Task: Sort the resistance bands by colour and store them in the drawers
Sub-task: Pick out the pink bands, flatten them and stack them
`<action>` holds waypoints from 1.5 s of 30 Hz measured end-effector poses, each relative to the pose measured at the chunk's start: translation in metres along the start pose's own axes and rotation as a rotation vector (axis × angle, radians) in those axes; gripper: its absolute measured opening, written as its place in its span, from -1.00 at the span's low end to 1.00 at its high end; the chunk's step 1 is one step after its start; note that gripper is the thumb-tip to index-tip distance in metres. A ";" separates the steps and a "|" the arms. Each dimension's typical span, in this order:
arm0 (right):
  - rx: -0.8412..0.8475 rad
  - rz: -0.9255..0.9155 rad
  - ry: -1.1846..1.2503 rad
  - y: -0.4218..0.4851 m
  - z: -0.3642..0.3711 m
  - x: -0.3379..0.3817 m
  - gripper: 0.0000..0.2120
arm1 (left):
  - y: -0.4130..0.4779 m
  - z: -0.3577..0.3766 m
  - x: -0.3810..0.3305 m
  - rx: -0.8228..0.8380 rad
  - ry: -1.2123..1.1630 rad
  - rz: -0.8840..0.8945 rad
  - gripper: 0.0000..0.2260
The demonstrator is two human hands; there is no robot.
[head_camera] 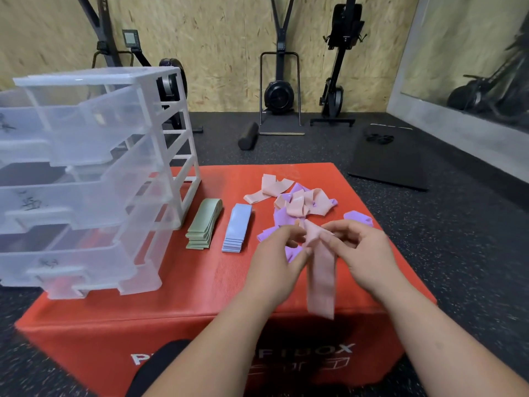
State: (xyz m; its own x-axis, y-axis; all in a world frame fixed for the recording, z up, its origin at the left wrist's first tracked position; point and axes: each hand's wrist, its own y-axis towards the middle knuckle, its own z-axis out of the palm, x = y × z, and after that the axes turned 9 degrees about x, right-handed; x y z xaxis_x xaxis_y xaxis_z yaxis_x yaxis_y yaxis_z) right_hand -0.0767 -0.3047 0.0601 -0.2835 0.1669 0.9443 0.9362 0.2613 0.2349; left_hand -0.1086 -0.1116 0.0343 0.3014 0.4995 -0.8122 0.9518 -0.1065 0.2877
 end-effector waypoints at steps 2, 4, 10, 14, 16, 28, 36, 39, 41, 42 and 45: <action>0.001 0.051 0.037 -0.006 0.001 -0.004 -0.87 | -0.002 0.000 0.001 0.019 -0.021 -0.040 -0.83; 0.015 0.088 0.016 -0.011 -0.001 -0.008 -0.88 | -0.005 -0.001 0.002 0.016 -0.054 -0.064 -0.91; 0.175 0.117 -0.152 -0.017 -0.016 -0.018 -0.93 | -0.013 -0.015 0.011 0.029 -0.038 -0.131 -0.91; 0.274 0.138 -0.248 -0.024 -0.025 -0.029 -0.93 | -0.014 -0.025 0.020 0.045 -0.077 -0.176 -0.97; 0.328 0.160 -0.247 -0.026 -0.025 -0.032 -0.92 | -0.014 -0.026 0.022 0.053 -0.153 -0.187 -0.98; 0.543 0.239 -0.464 -0.013 -0.027 -0.037 -0.68 | -0.005 -0.028 0.044 -0.075 -0.284 -0.268 -0.94; 0.553 0.359 -0.822 0.009 -0.068 -0.059 -0.66 | 0.005 -0.046 0.069 -0.237 0.062 -0.375 -0.95; 0.497 0.393 -0.762 0.012 -0.080 -0.069 -0.70 | 0.003 -0.052 0.080 -0.136 0.255 -0.405 -0.90; 0.462 0.381 -0.705 0.014 -0.082 -0.074 -0.73 | 0.001 -0.051 0.085 -0.085 0.315 -0.428 -0.89; 0.446 0.371 -0.682 0.016 -0.083 -0.077 -0.75 | 0.000 -0.051 0.087 -0.073 0.342 -0.430 -0.90; 0.395 0.367 -0.580 0.018 -0.083 -0.080 -0.85 | 0.001 -0.053 0.088 -0.017 0.426 -0.464 -0.92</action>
State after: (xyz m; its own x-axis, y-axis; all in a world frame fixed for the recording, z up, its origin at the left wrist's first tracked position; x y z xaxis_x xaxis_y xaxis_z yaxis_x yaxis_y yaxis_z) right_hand -0.0197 -0.3924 0.0082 -0.1352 0.7483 0.6494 0.8789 0.3931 -0.2701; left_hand -0.0845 -0.0220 -0.0103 -0.1952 0.7893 -0.5821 0.9759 0.2152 -0.0354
